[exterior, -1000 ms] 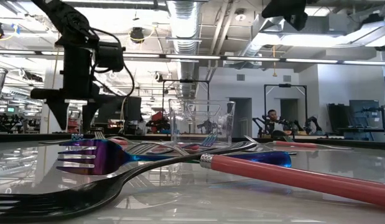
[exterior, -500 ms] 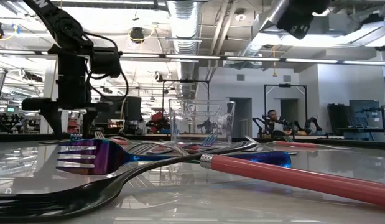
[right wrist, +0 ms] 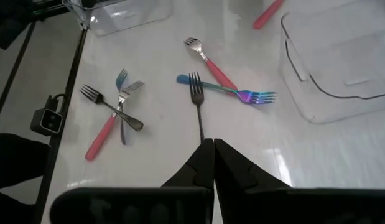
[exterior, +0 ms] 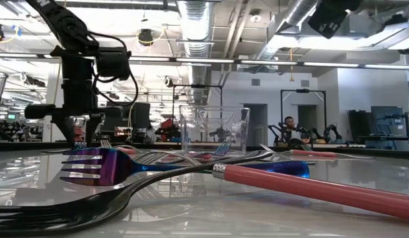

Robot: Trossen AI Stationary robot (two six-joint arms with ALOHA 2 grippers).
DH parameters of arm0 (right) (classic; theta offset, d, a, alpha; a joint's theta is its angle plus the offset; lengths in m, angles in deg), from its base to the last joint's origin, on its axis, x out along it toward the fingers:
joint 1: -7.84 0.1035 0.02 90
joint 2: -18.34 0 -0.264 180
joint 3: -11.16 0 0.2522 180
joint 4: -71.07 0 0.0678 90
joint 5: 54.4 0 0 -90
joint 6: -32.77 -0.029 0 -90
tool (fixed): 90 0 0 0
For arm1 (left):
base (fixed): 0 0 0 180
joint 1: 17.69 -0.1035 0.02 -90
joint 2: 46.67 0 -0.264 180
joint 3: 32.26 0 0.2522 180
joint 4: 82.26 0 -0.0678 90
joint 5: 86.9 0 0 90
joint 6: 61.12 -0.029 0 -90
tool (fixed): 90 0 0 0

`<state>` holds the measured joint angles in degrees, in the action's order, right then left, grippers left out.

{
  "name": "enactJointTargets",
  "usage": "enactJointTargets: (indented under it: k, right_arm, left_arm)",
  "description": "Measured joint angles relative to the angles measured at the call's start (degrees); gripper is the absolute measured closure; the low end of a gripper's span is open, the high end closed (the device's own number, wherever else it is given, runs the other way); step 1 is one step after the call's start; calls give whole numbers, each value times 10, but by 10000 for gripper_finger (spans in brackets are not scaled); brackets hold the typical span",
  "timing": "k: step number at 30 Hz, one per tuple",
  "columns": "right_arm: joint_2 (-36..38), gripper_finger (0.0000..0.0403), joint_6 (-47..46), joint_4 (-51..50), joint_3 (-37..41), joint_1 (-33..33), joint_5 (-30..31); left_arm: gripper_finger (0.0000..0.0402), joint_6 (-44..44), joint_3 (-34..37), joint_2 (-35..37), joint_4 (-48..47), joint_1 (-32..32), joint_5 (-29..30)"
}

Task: Sort silverware by color (type)
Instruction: Put the titanium rainbow fork into the top transparent bin

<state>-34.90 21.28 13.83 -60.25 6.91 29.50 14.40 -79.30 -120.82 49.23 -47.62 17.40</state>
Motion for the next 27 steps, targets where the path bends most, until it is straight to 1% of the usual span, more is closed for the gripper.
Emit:
enactJointTargets:
  k: [3,5,7,11,14,19,21,27]
  right_arm:
    - [2,374,0,0,0,0,0]
    - [4,374,0,-4,0,0,0]
    - [5,374,4,-6,0,0,0]
    - [4,374,15,-15,0,0,1]
    - [5,374,19,-15,0,0,1]
    - [4,374,25,-15,0,0,1]
    - [4,374,25,-15,0,0,1]
    - [4,374,25,-12,0,0,1]
  left_arm:
    - [310,6,0,0,1,3,1]
    - [318,6,0,0,1,4,1]
    - [318,6,0,0,1,4,1]
    - [300,2,-10,0,-9,4,-1]
    - [298,-14,-31,0,-9,4,0]
    - [318,-52,-72,3,-12,7,1]
    - [320,-64,-95,3,-29,14,4]
    - [306,-76,-163,3,-86,48,48]
